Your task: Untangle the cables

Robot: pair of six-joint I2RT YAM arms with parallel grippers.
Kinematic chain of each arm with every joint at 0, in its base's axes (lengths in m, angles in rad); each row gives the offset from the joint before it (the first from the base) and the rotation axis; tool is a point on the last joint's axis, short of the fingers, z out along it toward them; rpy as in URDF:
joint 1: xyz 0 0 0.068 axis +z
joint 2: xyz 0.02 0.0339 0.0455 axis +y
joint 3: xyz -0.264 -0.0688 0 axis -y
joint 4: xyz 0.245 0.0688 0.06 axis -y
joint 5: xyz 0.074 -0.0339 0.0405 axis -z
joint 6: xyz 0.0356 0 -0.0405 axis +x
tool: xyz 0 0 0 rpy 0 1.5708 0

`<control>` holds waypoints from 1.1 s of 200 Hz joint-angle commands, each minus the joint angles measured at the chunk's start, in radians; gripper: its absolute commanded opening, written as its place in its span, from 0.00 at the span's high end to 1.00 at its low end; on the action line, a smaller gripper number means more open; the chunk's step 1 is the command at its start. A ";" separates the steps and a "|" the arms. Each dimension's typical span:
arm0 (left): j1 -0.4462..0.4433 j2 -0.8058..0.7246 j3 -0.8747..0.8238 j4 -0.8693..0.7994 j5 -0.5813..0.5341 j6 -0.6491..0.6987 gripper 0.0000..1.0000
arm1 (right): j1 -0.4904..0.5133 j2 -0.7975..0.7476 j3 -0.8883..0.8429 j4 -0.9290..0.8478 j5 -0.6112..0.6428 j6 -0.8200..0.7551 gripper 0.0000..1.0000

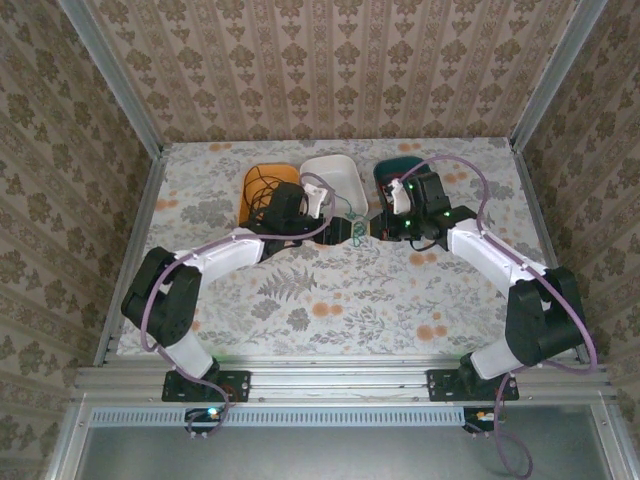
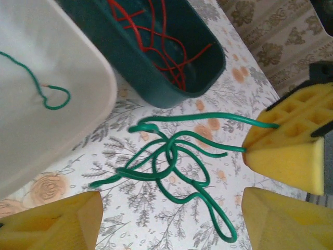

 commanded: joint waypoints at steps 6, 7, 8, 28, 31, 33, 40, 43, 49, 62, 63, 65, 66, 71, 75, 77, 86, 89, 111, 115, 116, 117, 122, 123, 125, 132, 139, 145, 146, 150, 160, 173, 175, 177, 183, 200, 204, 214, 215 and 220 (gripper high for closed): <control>-0.006 0.042 0.035 0.028 0.045 0.038 0.28 | -0.008 -0.039 -0.010 0.029 -0.091 0.046 1.00; -0.006 0.043 0.036 0.028 0.045 0.038 0.28 | -0.009 -0.040 -0.009 0.031 -0.091 0.047 1.00; -0.006 0.045 0.037 0.028 0.045 0.039 0.28 | -0.008 -0.041 -0.010 0.031 -0.093 0.047 1.00; -0.006 0.065 0.054 0.022 0.025 0.049 0.28 | -0.021 -0.053 -0.017 0.049 -0.130 0.063 1.00; -0.006 0.068 0.056 0.022 0.021 0.050 0.28 | -0.020 -0.056 -0.017 0.052 -0.134 0.065 1.00; -0.005 0.070 0.057 0.022 0.018 0.053 0.28 | -0.022 -0.057 -0.019 0.055 -0.137 0.066 1.00; -0.006 0.076 0.060 0.021 0.008 0.054 0.28 | -0.026 -0.063 -0.019 0.057 -0.144 0.070 1.00; -0.005 0.079 0.062 0.021 0.006 0.055 0.28 | -0.027 -0.065 -0.019 0.060 -0.146 0.071 1.00; -0.004 0.085 0.066 0.023 0.003 0.055 0.28 | -0.030 -0.070 -0.020 0.065 -0.154 0.076 1.00; -0.004 0.099 0.075 0.027 0.004 0.051 0.31 | -0.035 -0.079 -0.022 0.075 -0.166 0.086 1.00; -0.004 0.100 0.075 0.027 0.004 0.051 0.32 | -0.035 -0.079 -0.022 0.076 -0.168 0.086 1.00; -0.004 0.102 0.077 0.029 0.006 0.049 0.33 | -0.035 -0.080 -0.023 0.077 -0.170 0.087 1.00; -0.004 0.102 0.077 0.028 0.005 0.049 0.33 | -0.035 -0.080 -0.022 0.078 -0.171 0.088 1.00; -0.004 0.108 0.078 0.033 0.008 0.046 0.36 | -0.037 -0.083 -0.024 0.082 -0.176 0.090 1.00; -0.004 0.113 0.078 0.038 0.009 0.043 0.37 | -0.037 -0.084 -0.025 0.085 -0.180 0.094 1.00; -0.004 0.114 0.080 0.040 0.009 0.042 0.39 | -0.038 -0.085 -0.025 0.087 -0.182 0.097 1.00; -0.004 0.122 0.080 0.050 0.011 0.035 0.48 | -0.041 -0.087 -0.027 0.094 -0.187 0.105 1.00; -0.004 0.125 0.081 0.053 0.012 0.033 0.51 | -0.044 -0.087 -0.026 0.096 -0.187 0.107 1.00; -0.004 0.138 0.079 0.057 0.008 0.025 0.73 | -0.063 -0.094 -0.043 0.127 -0.195 0.146 1.00; -0.004 0.138 0.077 0.057 0.005 0.026 0.76 | -0.069 -0.093 -0.049 0.138 -0.199 0.159 1.00; -0.004 0.138 0.077 0.057 0.004 0.026 0.77 | -0.070 -0.093 -0.052 0.141 -0.200 0.162 1.00; -0.004 0.138 0.076 0.056 0.004 0.026 0.78 | -0.071 -0.093 -0.054 0.146 -0.201 0.164 1.00; -0.004 0.137 0.073 0.056 0.001 0.026 0.82 | -0.080 -0.094 -0.062 0.163 -0.204 0.182 1.00; -0.004 0.136 0.071 0.056 -0.001 0.025 0.83 | -0.080 -0.094 -0.064 0.171 -0.205 0.188 1.00; -0.004 0.135 0.070 0.056 -0.002 0.024 0.84 | -0.083 -0.094 -0.069 0.179 -0.205 0.196 1.00; -0.003 0.132 0.062 0.057 -0.003 0.024 0.87 | -0.095 -0.118 -0.083 0.202 -0.206 0.222 1.00; -0.002 0.128 0.056 0.054 -0.002 0.024 0.89 | -0.105 -0.132 -0.097 0.219 -0.197 0.242 1.00; -0.002 0.126 0.049 0.047 0.000 0.026 0.91 | -0.115 -0.141 -0.105 0.223 -0.176 0.251 1.00; -0.002 0.125 0.048 0.046 0.000 0.028 0.91 | -0.116 -0.142 -0.107 0.222 -0.171 0.252 1.00; -0.003 0.122 0.044 0.040 0.001 0.031 0.92 | -0.121 -0.149 -0.115 0.223 -0.157 0.256 1.00; -0.004 0.110 0.028 0.025 0.012 0.040 0.92 | -0.132 -0.168 -0.130 0.212 -0.096 0.254 1.00; -0.007 0.095 0.008 0.011 0.038 0.056 0.92 | -0.147 -0.195 -0.150 0.191 -0.004 0.251 1.00; -0.008 0.092 0.003 0.007 0.044 0.059 0.92 | -0.150 -0.199 -0.153 0.188 0.012 0.252 1.00; -0.009 0.090 0.002 0.003 0.049 0.062 0.92 | -0.152 -0.204 -0.157 0.185 0.026 0.253 1.00; -0.012 0.084 -0.005 -0.011 0.065 0.072 0.92 | -0.158 -0.216 -0.170 0.178 0.069 0.254 1.00; -0.019 0.069 -0.018 -0.051 0.115 0.101 0.92 | -0.163 -0.248 -0.200 0.152 0.190 0.262 1.00; -0.021 0.067 -0.020 -0.057 0.125 0.108 0.92 | -0.164 -0.254 -0.206 0.147 0.219 0.263 1.00; -0.023 0.059 -0.029 -0.063 0.169 0.115 0.92 | -0.166 -0.269 -0.218 0.131 0.281 0.273 1.00; -0.023 0.059 -0.029 -0.063 0.171 0.115 0.92 | -0.166 -0.270 -0.219 0.130 0.286 0.273 1.00; -0.023 0.058 -0.032 -0.066 0.184 0.116 0.92 | -0.167 -0.275 -0.224 0.126 0.306 0.273 1.00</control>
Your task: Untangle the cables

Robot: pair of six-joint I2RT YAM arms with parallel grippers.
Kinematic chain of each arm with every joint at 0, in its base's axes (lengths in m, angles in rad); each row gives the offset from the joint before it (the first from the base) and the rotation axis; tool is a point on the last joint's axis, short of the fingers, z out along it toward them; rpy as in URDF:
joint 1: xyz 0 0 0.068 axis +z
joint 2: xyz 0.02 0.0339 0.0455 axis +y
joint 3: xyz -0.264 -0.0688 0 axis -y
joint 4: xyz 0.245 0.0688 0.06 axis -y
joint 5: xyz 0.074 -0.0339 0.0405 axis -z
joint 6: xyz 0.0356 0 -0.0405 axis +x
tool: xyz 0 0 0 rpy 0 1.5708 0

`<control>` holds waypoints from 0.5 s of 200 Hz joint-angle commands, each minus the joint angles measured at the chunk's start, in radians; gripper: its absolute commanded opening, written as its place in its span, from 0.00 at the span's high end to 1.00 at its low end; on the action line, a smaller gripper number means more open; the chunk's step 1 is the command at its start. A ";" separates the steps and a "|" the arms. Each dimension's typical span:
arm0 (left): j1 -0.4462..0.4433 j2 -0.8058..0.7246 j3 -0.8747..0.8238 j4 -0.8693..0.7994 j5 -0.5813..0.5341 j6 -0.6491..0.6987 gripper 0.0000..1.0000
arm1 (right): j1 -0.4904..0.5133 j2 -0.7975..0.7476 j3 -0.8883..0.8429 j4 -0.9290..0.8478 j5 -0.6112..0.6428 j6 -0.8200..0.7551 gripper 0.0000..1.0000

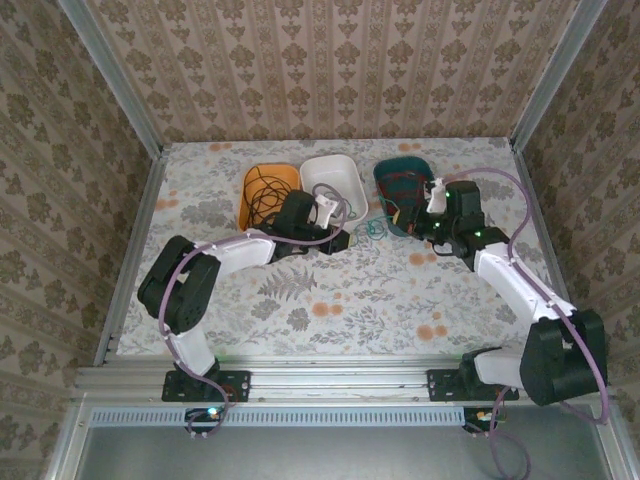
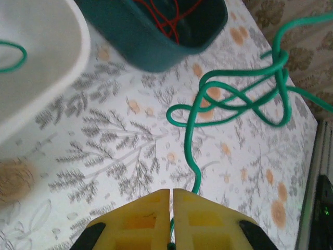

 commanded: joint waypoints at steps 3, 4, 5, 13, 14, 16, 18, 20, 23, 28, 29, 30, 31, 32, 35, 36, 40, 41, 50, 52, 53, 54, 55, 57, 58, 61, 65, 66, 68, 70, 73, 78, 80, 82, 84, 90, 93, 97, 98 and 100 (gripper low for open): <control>-0.004 -0.044 -0.028 -0.075 0.105 0.053 0.92 | -0.013 -0.042 -0.030 -0.035 0.229 0.025 1.00; -0.003 -0.044 -0.028 -0.075 0.105 0.053 0.92 | -0.013 -0.042 -0.031 -0.036 0.231 0.025 1.00; -0.003 -0.044 -0.028 -0.076 0.105 0.053 0.92 | -0.013 -0.042 -0.032 -0.037 0.233 0.024 1.00; -0.004 -0.043 -0.029 -0.085 0.108 0.056 0.93 | -0.013 -0.040 -0.029 -0.054 0.250 0.017 1.00; -0.004 -0.043 -0.029 -0.086 0.108 0.056 0.93 | -0.013 -0.039 -0.028 -0.056 0.254 0.017 1.00; -0.003 -0.043 -0.029 -0.089 0.110 0.057 0.93 | -0.013 -0.038 -0.027 -0.063 0.259 0.016 1.00; -0.004 -0.041 -0.029 -0.091 0.110 0.059 0.94 | -0.013 -0.037 -0.025 -0.068 0.264 0.015 1.00; -0.004 -0.041 -0.029 -0.093 0.110 0.060 0.94 | -0.013 -0.037 -0.023 -0.074 0.269 0.013 1.00; -0.004 -0.040 -0.029 -0.097 0.108 0.062 0.94 | -0.013 -0.035 -0.021 -0.083 0.279 0.012 1.00; -0.002 -0.039 -0.030 -0.101 0.099 0.064 0.96 | -0.013 -0.034 -0.019 -0.099 0.300 0.013 1.00; -0.002 -0.039 -0.031 -0.102 0.097 0.065 0.96 | -0.014 -0.034 -0.018 -0.103 0.305 0.013 1.00; -0.002 -0.039 -0.031 -0.103 0.094 0.065 0.97 | -0.014 -0.035 -0.017 -0.105 0.310 0.013 1.00; -0.003 -0.040 -0.032 -0.103 0.091 0.065 0.97 | -0.013 -0.035 -0.017 -0.109 0.315 0.012 1.00; -0.003 -0.040 -0.033 -0.103 0.088 0.065 0.98 | -0.013 -0.035 -0.017 -0.112 0.320 0.012 1.00; -0.002 -0.040 -0.036 -0.104 0.082 0.065 0.99 | -0.014 -0.036 -0.017 -0.121 0.332 0.013 1.00; -0.001 -0.040 -0.037 -0.103 0.079 0.065 0.99 | -0.015 -0.036 -0.017 -0.123 0.336 0.013 1.00; 0.000 -0.041 -0.041 -0.103 0.068 0.066 1.00 | -0.016 -0.036 -0.018 -0.129 0.351 0.012 1.00; 0.000 -0.041 -0.042 -0.102 0.066 0.066 1.00 | -0.016 -0.036 -0.018 -0.131 0.354 0.012 1.00; 0.006 -0.044 -0.053 -0.100 0.055 0.063 1.00 | -0.024 -0.036 -0.020 -0.152 0.376 0.019 1.00; 0.006 -0.045 -0.055 -0.100 0.029 0.061 1.00 | -0.026 -0.036 -0.020 -0.157 0.380 0.020 1.00; 0.007 -0.045 -0.056 -0.099 0.023 0.060 1.00 | -0.028 -0.037 -0.021 -0.158 0.381 0.021 1.00; 0.008 -0.045 -0.057 -0.098 0.019 0.059 1.00 | -0.029 -0.037 -0.021 -0.160 0.383 0.023 1.00; 0.009 -0.046 -0.059 -0.096 0.015 0.058 1.00 | -0.030 -0.036 -0.021 -0.161 0.384 0.023 1.00; 0.011 -0.046 -0.060 -0.096 0.010 0.057 1.00 | -0.031 -0.036 -0.021 -0.166 0.389 0.024 1.00; 0.012 -0.046 -0.061 -0.095 0.008 0.056 1.00 | -0.032 -0.036 -0.022 -0.167 0.391 0.023 1.00; 0.014 -0.047 -0.063 -0.093 0.002 0.054 1.00 | -0.035 -0.036 -0.023 -0.174 0.397 0.027 1.00; 0.018 -0.048 -0.067 -0.092 -0.004 0.049 1.00 | -0.040 -0.036 -0.024 -0.183 0.408 0.032 1.00; 0.018 -0.048 -0.068 -0.092 -0.005 0.049 1.00 | -0.041 -0.036 -0.024 -0.185 0.410 0.033 1.00; 0.020 -0.049 -0.070 -0.089 -0.007 0.048 1.00 | -0.043 -0.036 -0.025 -0.191 0.415 0.036 1.00; 0.022 -0.050 -0.072 -0.088 -0.010 0.046 1.00 | -0.045 -0.035 -0.026 -0.194 0.419 0.038 1.00; 0.023 -0.051 -0.075 -0.084 -0.014 0.044 1.00 | -0.049 -0.034 -0.028 -0.195 0.423 0.039 1.00; 0.026 -0.054 -0.080 -0.078 -0.021 0.041 1.00 | -0.056 -0.032 -0.033 -0.199 0.424 0.044 1.00; 0.028 -0.055 -0.081 -0.076 -0.022 0.040 1.00 | -0.059 -0.031 -0.034 -0.201 0.424 0.046 1.00; 0.029 -0.057 -0.083 -0.074 -0.023 0.039 1.00 | -0.062 -0.030 -0.035 -0.203 0.424 0.049 1.00; 0.031 -0.058 -0.084 -0.071 -0.022 0.038 1.00 | -0.065 -0.029 -0.036 -0.206 0.425 0.052 1.00; 0.034 -0.063 -0.087 -0.066 -0.022 0.036 1.00 | -0.074 -0.026 -0.039 -0.213 0.427 0.060 1.00; 0.035 -0.065 -0.088 -0.064 -0.021 0.034 1.00 | -0.078 -0.024 -0.041 -0.216 0.427 0.062 1.00; 0.036 -0.068 -0.090 -0.061 -0.020 0.033 1.00 | -0.083 -0.021 -0.044 -0.219 0.426 0.066 1.00; 0.037 -0.068 -0.091 -0.061 -0.019 0.033 1.00 | -0.084 -0.021 -0.045 -0.219 0.426 0.067 1.00; 0.037 -0.070 -0.090 -0.060 -0.018 0.033 1.00 | -0.087 -0.020 -0.046 -0.222 0.425 0.069 1.00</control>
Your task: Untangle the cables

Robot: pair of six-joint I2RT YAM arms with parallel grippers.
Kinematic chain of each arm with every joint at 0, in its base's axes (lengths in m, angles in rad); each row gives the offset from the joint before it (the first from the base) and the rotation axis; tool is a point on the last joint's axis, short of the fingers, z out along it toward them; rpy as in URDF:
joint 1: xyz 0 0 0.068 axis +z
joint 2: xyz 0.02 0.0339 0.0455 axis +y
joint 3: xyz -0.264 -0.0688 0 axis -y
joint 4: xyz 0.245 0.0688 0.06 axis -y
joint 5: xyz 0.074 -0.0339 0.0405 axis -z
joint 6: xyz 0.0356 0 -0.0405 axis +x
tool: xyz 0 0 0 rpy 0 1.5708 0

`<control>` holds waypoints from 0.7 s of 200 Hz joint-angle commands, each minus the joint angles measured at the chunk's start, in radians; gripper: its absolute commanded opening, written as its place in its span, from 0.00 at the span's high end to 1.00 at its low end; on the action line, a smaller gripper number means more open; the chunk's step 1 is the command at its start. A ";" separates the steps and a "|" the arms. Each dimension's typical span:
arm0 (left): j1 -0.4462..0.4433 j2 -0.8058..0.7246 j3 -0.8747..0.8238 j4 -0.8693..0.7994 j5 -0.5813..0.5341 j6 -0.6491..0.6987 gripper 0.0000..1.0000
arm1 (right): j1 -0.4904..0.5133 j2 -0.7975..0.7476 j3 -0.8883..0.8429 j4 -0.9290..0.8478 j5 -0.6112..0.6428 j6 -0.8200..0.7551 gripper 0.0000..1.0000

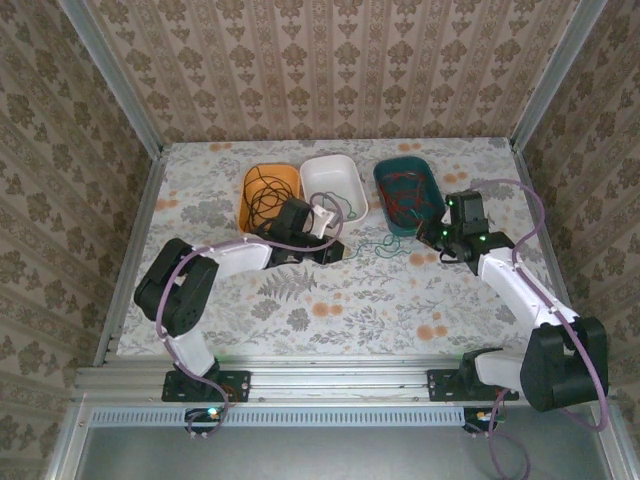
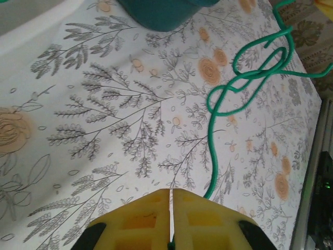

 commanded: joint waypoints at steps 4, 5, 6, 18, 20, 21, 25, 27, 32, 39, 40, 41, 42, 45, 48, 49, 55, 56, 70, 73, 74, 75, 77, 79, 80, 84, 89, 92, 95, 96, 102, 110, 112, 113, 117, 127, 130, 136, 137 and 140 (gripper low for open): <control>0.024 -0.051 -0.026 -0.025 -0.033 0.001 1.00 | -0.047 0.001 -0.022 -0.051 0.122 0.044 1.00; 0.024 -0.053 -0.025 -0.026 -0.033 0.002 1.00 | -0.048 0.003 -0.023 -0.052 0.122 0.045 1.00; 0.024 -0.053 -0.025 -0.026 -0.033 0.003 1.00 | -0.049 0.004 -0.024 -0.053 0.122 0.046 1.00; 0.028 -0.062 -0.021 -0.031 -0.031 0.006 1.00 | -0.056 0.008 -0.033 -0.058 0.126 0.056 1.00; 0.029 -0.063 -0.022 -0.030 -0.030 0.006 1.00 | -0.058 0.009 -0.034 -0.059 0.126 0.057 1.00; 0.030 -0.064 -0.022 -0.030 -0.029 0.007 1.00 | -0.058 0.010 -0.035 -0.060 0.127 0.057 1.00; 0.031 -0.068 -0.023 -0.027 -0.026 0.006 1.00 | -0.060 0.013 -0.038 -0.065 0.131 0.061 1.00; 0.031 -0.070 -0.023 -0.026 -0.023 0.005 1.00 | -0.062 0.015 -0.039 -0.068 0.134 0.063 1.00; 0.034 -0.075 -0.023 -0.019 -0.017 0.003 1.00 | -0.065 0.016 -0.042 -0.072 0.138 0.066 1.00; 0.037 -0.083 -0.023 -0.011 -0.009 0.001 1.00 | -0.069 0.019 -0.049 -0.074 0.143 0.071 1.00; 0.037 -0.084 -0.023 -0.010 -0.007 0.000 1.00 | -0.069 0.019 -0.049 -0.075 0.145 0.071 1.00; 0.038 -0.085 -0.023 -0.008 -0.006 -0.001 1.00 | -0.070 0.020 -0.050 -0.075 0.145 0.072 1.00; 0.038 -0.086 -0.023 -0.007 -0.005 -0.002 1.00 | -0.070 0.020 -0.051 -0.075 0.146 0.073 1.00; 0.039 -0.090 -0.023 -0.003 0.000 -0.006 1.00 | -0.072 0.022 -0.052 -0.076 0.147 0.073 1.00; 0.041 -0.094 -0.023 0.002 0.005 -0.009 1.00 | -0.073 0.023 -0.055 -0.078 0.147 0.073 1.00; 0.041 -0.095 -0.023 0.004 0.006 -0.010 1.00 | -0.074 0.024 -0.056 -0.078 0.148 0.073 1.00; 0.043 -0.103 -0.022 0.016 0.014 -0.017 1.00 | -0.076 0.026 -0.059 -0.080 0.149 0.072 1.00; 0.043 -0.105 -0.022 0.018 0.015 -0.018 1.00 | -0.076 0.027 -0.060 -0.080 0.149 0.072 1.00; 0.045 -0.126 -0.014 0.050 0.026 -0.038 1.00 | -0.077 0.037 -0.065 -0.089 0.161 0.062 1.00; 0.044 -0.131 -0.012 0.058 0.056 -0.039 1.00 | -0.077 0.040 -0.066 -0.090 0.163 0.060 1.00; 0.044 -0.131 -0.012 0.060 0.060 -0.040 1.00 | -0.077 0.041 -0.066 -0.090 0.164 0.059 1.00; 0.044 -0.132 -0.010 0.062 0.062 -0.041 1.00 | -0.077 0.042 -0.066 -0.090 0.164 0.057 1.00; 0.044 -0.134 -0.010 0.066 0.065 -0.043 1.00 | -0.077 0.045 -0.066 -0.090 0.165 0.055 1.00; 0.044 -0.137 -0.006 0.070 0.069 -0.044 1.00 | -0.077 0.045 -0.067 -0.092 0.166 0.053 1.00; 0.043 -0.138 -0.004 0.070 0.070 -0.044 1.00 | -0.077 0.046 -0.068 -0.093 0.167 0.051 1.00; 0.042 -0.141 0.002 0.074 0.075 -0.045 1.00 | -0.076 0.049 -0.068 -0.093 0.169 0.048 1.00; 0.041 -0.143 0.014 0.074 0.081 -0.045 1.00 | -0.075 0.055 -0.068 -0.097 0.176 0.041 1.00; 0.039 -0.145 0.020 0.075 0.086 -0.044 1.00 | -0.074 0.059 -0.068 -0.100 0.180 0.036 1.00; 0.039 -0.146 0.025 0.075 0.090 -0.045 1.00 | -0.073 0.063 -0.067 -0.104 0.185 0.032 1.00; 0.039 -0.147 0.026 0.076 0.091 -0.046 1.00 | -0.072 0.065 -0.067 -0.105 0.187 0.030 1.00; 0.038 -0.150 0.035 0.086 0.102 -0.049 1.00 | -0.068 0.073 -0.065 -0.114 0.200 0.021 1.00; 0.039 -0.156 0.042 0.110 0.120 -0.058 1.00 | -0.066 0.082 -0.063 -0.122 0.213 0.011 1.00; 0.039 -0.158 0.043 0.117 0.123 -0.061 1.00 | -0.066 0.085 -0.065 -0.123 0.215 0.009 1.00; 0.040 -0.160 0.043 0.120 0.123 -0.064 1.00 | -0.066 0.086 -0.065 -0.123 0.215 0.008 1.00; 0.042 -0.166 0.044 0.139 0.127 -0.073 1.00 | -0.066 0.089 -0.067 -0.123 0.218 0.006 1.00; 0.048 -0.180 0.040 0.195 0.135 -0.105 1.00 | -0.066 0.095 -0.075 -0.121 0.224 0.003 1.00; 0.052 -0.184 0.038 0.215 0.137 -0.116 1.00 | -0.066 0.098 -0.077 -0.120 0.224 0.003 1.00; 0.058 -0.193 0.033 0.257 0.141 -0.143 1.00 | -0.065 0.101 -0.081 -0.118 0.226 0.003 1.00; 0.059 -0.193 0.034 0.264 0.142 -0.148 1.00 | -0.066 0.102 -0.082 -0.117 0.226 0.003 1.00; 0.063 -0.198 0.032 0.285 0.142 -0.162 1.00 | -0.066 0.105 -0.084 -0.117 0.226 0.003 1.00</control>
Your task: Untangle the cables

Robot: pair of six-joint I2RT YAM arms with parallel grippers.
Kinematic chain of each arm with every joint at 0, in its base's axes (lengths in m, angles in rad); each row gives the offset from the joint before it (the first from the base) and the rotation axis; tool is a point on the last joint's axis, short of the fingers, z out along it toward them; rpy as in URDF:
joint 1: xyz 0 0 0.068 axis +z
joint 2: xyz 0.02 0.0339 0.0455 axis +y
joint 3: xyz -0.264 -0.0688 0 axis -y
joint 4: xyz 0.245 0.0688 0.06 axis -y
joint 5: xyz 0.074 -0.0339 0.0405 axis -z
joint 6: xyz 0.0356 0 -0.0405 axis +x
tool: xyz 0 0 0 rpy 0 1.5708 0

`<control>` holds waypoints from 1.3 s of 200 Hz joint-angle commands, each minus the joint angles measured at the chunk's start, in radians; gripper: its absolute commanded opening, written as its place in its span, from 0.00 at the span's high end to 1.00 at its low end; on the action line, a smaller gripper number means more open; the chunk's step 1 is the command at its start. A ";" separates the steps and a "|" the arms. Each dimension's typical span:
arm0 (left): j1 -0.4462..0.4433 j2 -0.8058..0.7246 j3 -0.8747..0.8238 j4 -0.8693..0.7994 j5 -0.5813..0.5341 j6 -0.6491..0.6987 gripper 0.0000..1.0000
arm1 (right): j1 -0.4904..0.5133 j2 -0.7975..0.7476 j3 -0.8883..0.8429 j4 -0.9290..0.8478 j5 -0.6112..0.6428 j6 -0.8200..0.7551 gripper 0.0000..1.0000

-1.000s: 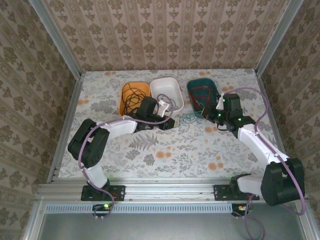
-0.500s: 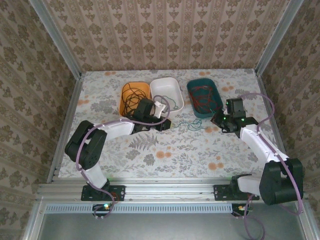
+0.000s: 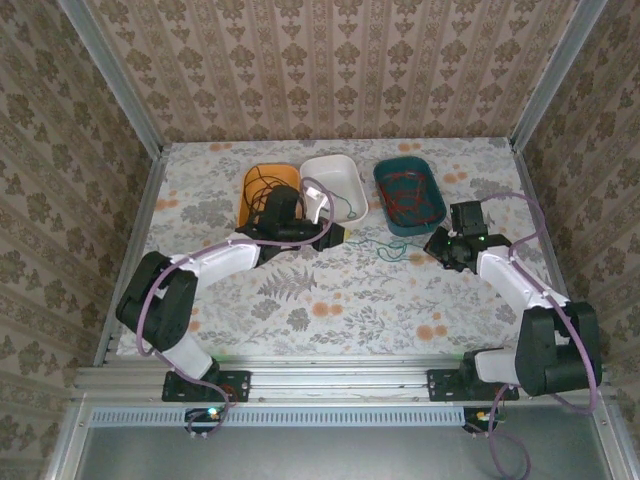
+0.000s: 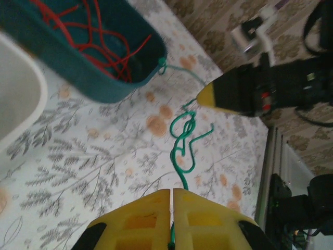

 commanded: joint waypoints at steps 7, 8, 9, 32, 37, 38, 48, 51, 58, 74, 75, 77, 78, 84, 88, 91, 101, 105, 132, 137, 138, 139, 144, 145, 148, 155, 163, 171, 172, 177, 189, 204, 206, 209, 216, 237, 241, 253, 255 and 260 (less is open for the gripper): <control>0.049 -0.077 0.017 0.204 0.050 -0.125 1.00 | -0.016 0.033 -0.030 -0.055 0.160 -0.021 1.00; 0.051 -0.078 0.017 0.212 0.050 -0.130 1.00 | -0.016 0.033 -0.030 -0.054 0.160 -0.021 1.00; 0.052 -0.079 0.016 0.218 0.051 -0.134 1.00 | -0.016 0.034 -0.030 -0.054 0.159 -0.020 1.00; 0.075 -0.110 0.007 0.321 0.056 -0.202 1.00 | -0.017 0.045 -0.027 -0.054 0.168 -0.020 1.00; 0.080 -0.116 0.005 0.337 0.056 -0.214 1.00 | -0.018 0.047 -0.027 -0.052 0.170 -0.019 1.00; 0.081 -0.117 0.005 0.340 0.056 -0.215 1.00 | -0.016 0.047 -0.027 -0.052 0.171 -0.019 1.00; 0.091 -0.129 0.002 0.367 0.059 -0.234 1.00 | -0.021 0.051 -0.029 -0.052 0.169 -0.017 1.00; 0.094 -0.132 -0.001 0.378 0.060 -0.241 1.00 | -0.021 0.052 -0.029 -0.052 0.169 -0.017 1.00; 0.102 -0.141 -0.006 0.400 0.060 -0.255 1.00 | -0.023 0.054 -0.030 -0.054 0.171 -0.014 1.00; 0.119 -0.160 -0.017 0.420 0.054 -0.272 1.00 | -0.031 0.054 -0.039 -0.052 0.170 -0.003 1.00; 0.120 -0.160 -0.017 0.420 0.053 -0.272 1.00 | -0.032 0.054 -0.039 -0.052 0.170 -0.002 1.00; 0.122 -0.163 -0.018 0.418 0.052 -0.271 1.00 | -0.033 0.054 -0.040 -0.053 0.171 -0.002 1.00; 0.122 -0.163 -0.018 0.417 0.051 -0.270 1.00 | -0.034 0.054 -0.041 -0.054 0.170 -0.001 1.00; 0.124 -0.170 -0.017 0.401 0.048 -0.259 1.00 | -0.036 0.052 -0.042 -0.054 0.170 0.000 1.00; 0.124 -0.175 -0.015 0.383 0.047 -0.248 1.00 | -0.038 0.051 -0.042 -0.054 0.169 0.001 1.00; 0.123 -0.178 -0.014 0.370 0.045 -0.238 1.00 | -0.038 0.050 -0.044 -0.053 0.167 0.000 1.00; 0.117 -0.186 -0.003 0.305 0.038 -0.193 1.00 | -0.038 0.044 -0.045 -0.049 0.164 0.000 1.00; 0.115 -0.187 0.004 0.273 0.035 -0.172 1.00 | -0.037 0.040 -0.044 -0.048 0.163 -0.003 1.00; 0.101 -0.191 0.008 0.226 0.022 -0.130 1.00 | -0.028 0.009 -0.038 -0.054 0.192 -0.027 1.00; 0.103 -0.191 0.002 0.243 0.019 -0.139 1.00 | -0.026 0.004 -0.037 -0.065 0.207 -0.033 1.00; 0.103 -0.191 0.002 0.246 0.018 -0.141 1.00 | -0.026 0.004 -0.036 -0.067 0.211 -0.034 1.00; 0.103 -0.191 0.000 0.250 0.018 -0.143 1.00 | -0.025 0.003 -0.035 -0.069 0.215 -0.035 1.00; 0.106 -0.192 -0.005 0.269 0.017 -0.154 1.00 | -0.024 -0.005 -0.033 -0.080 0.233 -0.037 1.00; 0.106 -0.192 -0.005 0.273 0.017 -0.157 1.00 | -0.024 -0.006 -0.033 -0.082 0.237 -0.037 1.00; 0.108 -0.193 -0.008 0.285 0.017 -0.164 1.00 | -0.024 -0.012 -0.035 -0.090 0.247 -0.037 1.00; 0.112 -0.192 -0.014 0.313 0.013 -0.181 1.00 | -0.024 -0.027 -0.040 -0.098 0.269 -0.037 1.00; 0.113 -0.189 -0.017 0.331 0.005 -0.191 1.00 | -0.024 -0.048 -0.052 -0.091 0.281 -0.039 1.00; 0.108 -0.182 -0.006 0.325 0.000 -0.187 1.00 | -0.024 -0.064 -0.063 -0.072 0.268 -0.047 1.00; 0.107 -0.181 -0.004 0.321 0.000 -0.184 1.00 | -0.024 -0.066 -0.063 -0.069 0.264 -0.048 1.00; 0.100 -0.173 0.006 0.304 -0.002 -0.170 1.00 | -0.023 -0.073 -0.070 -0.053 0.243 -0.056 1.00; 0.076 -0.153 0.034 0.245 -0.008 -0.124 1.00 | -0.012 -0.074 -0.077 -0.022 0.192 -0.068 1.00; 0.045 -0.119 0.065 0.201 -0.005 -0.089 1.00 | 0.020 -0.053 -0.074 0.007 0.125 -0.092 1.00; 0.041 -0.113 0.068 0.197 -0.005 -0.087 1.00 | 0.025 -0.050 -0.073 0.007 0.119 -0.094 1.00; 0.035 -0.106 0.075 0.190 -0.004 -0.082 1.00 | 0.033 -0.045 -0.072 0.008 0.110 -0.097 1.00; 0.023 -0.091 0.089 0.174 0.001 -0.073 1.00 | 0.050 -0.035 -0.070 0.013 0.092 -0.105 0.97; -0.008 -0.062 0.120 0.114 0.006 -0.030 1.00 | 0.068 -0.038 -0.056 0.006 0.108 -0.114 0.79; -0.013 -0.057 0.125 0.099 0.006 -0.024 1.00 | 0.068 -0.042 -0.055 0.004 0.113 -0.113 0.75; -0.024 -0.044 0.135 0.075 0.019 -0.012 1.00 | 0.068 -0.059 -0.056 0.004 0.120 -0.103 0.68; -0.026 -0.042 0.136 0.071 0.021 -0.011 1.00 | 0.068 -0.061 -0.056 0.005 0.119 -0.103 0.66; -0.029 -0.037 0.137 0.063 0.024 -0.007 1.00 | 0.069 -0.067 -0.058 0.010 0.116 -0.105 0.64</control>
